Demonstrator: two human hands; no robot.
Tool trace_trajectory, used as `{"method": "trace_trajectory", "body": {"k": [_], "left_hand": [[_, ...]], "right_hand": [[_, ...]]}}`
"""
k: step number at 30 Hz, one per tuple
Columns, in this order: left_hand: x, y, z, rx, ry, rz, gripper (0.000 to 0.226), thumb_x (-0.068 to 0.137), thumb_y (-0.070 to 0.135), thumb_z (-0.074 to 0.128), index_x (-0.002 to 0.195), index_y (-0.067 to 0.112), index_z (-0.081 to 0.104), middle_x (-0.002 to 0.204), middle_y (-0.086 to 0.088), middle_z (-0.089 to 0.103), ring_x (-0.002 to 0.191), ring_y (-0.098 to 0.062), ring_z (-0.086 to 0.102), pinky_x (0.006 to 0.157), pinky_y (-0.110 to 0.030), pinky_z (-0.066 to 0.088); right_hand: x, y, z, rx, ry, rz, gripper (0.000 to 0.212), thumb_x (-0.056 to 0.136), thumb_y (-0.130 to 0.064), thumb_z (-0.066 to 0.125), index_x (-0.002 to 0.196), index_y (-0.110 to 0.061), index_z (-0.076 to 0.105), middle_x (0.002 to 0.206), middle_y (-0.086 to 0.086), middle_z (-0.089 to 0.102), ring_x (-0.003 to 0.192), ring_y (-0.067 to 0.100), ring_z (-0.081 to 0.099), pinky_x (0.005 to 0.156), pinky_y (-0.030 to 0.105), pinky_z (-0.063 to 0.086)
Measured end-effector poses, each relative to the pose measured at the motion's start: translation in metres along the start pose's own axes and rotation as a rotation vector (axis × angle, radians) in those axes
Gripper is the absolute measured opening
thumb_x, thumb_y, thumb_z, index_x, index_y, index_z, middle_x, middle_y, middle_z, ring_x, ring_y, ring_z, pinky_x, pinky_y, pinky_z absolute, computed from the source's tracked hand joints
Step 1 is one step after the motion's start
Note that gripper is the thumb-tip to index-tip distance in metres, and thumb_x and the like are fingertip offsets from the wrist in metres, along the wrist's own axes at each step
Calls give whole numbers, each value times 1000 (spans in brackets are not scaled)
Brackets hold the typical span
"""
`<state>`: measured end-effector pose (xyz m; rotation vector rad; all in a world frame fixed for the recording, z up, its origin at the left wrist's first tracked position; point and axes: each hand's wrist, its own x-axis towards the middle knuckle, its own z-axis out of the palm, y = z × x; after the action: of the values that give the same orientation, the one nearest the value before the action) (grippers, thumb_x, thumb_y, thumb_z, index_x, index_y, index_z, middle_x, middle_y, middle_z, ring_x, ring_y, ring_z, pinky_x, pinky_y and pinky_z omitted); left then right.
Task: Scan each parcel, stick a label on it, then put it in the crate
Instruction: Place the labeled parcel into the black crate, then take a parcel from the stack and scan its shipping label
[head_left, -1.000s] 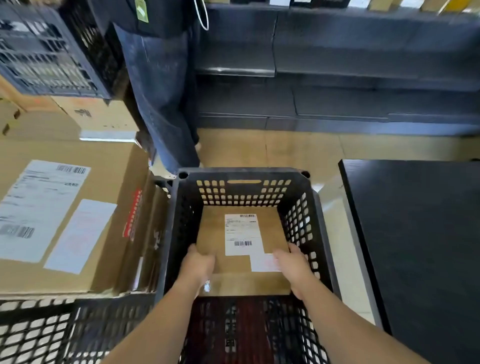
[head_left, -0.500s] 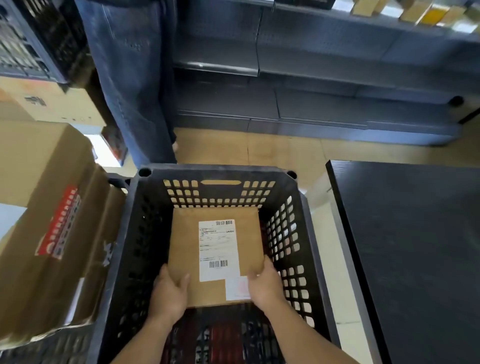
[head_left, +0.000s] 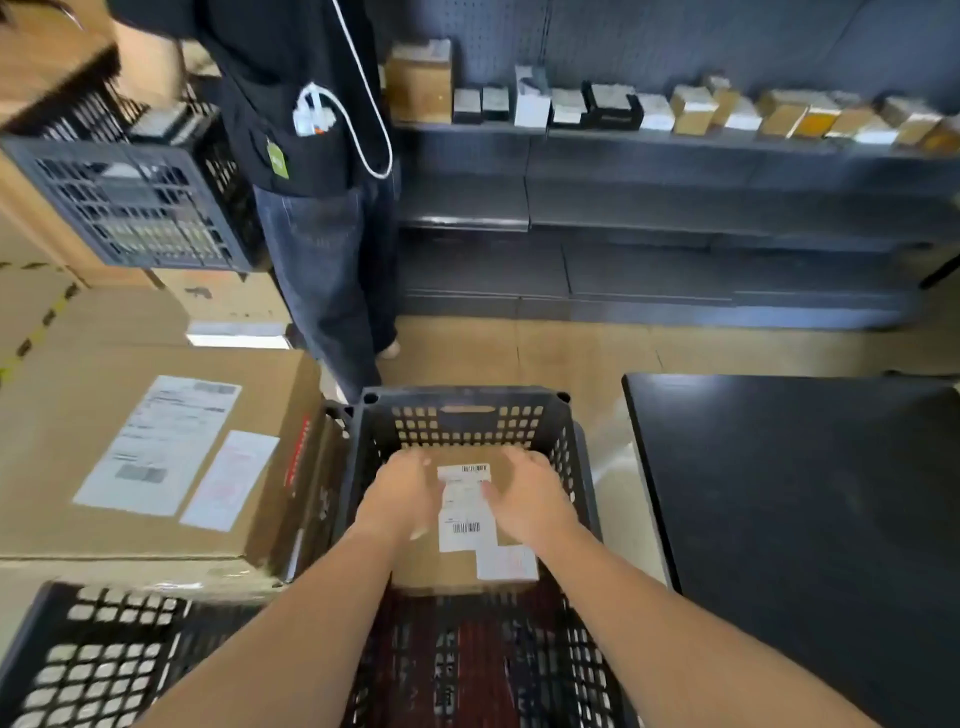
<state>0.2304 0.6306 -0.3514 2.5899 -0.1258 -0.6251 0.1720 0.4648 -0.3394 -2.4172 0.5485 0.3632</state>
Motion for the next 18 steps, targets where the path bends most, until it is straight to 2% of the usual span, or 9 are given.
{"method": "trace_trajectory", "body": {"k": [4,9,11,14,18], "left_hand": [[-42,84,-116,112,143,225,25,93,20,58,118,13,62,118,-7,60,109,-31,60,92,-44,51],[-101,192,-252,179,393,448,40,96,33,59,133,18,57,130,-5,56,120,-30,55,100,-45,47],[-121,237,-291,188,462,555,40,96,33,59,133,18,58,132,-4,56,119,-29,56,100,-44,48],[-151,312,-316,197,505,728,34,94,34,59,124,18,62,126,-7,60,112,-29,59,95,-46,52],[-206,414,-285,166,415,991,33,97,32,57,127,19,60,129,-6,57,109,-30,60,92,-48,52]], "right_hand": [[-40,-73,-116,-38,134,-180,61,98,-40,61,153,-24,41,157,3,40,139,27,45,111,44,44],[-97,-148,-263,-136,402,-317,60,101,-42,56,155,-24,38,158,4,36,140,30,42,111,46,42],[-125,-161,-316,-171,502,-331,61,101,-43,55,155,-23,36,158,5,35,141,30,41,111,47,41],[-174,-146,-381,-250,657,-238,61,100,-47,55,154,-23,36,155,5,38,139,30,42,109,48,42],[-256,-72,-444,-277,830,25,59,99,-49,57,150,-25,40,149,4,43,134,31,46,105,48,46]]}}
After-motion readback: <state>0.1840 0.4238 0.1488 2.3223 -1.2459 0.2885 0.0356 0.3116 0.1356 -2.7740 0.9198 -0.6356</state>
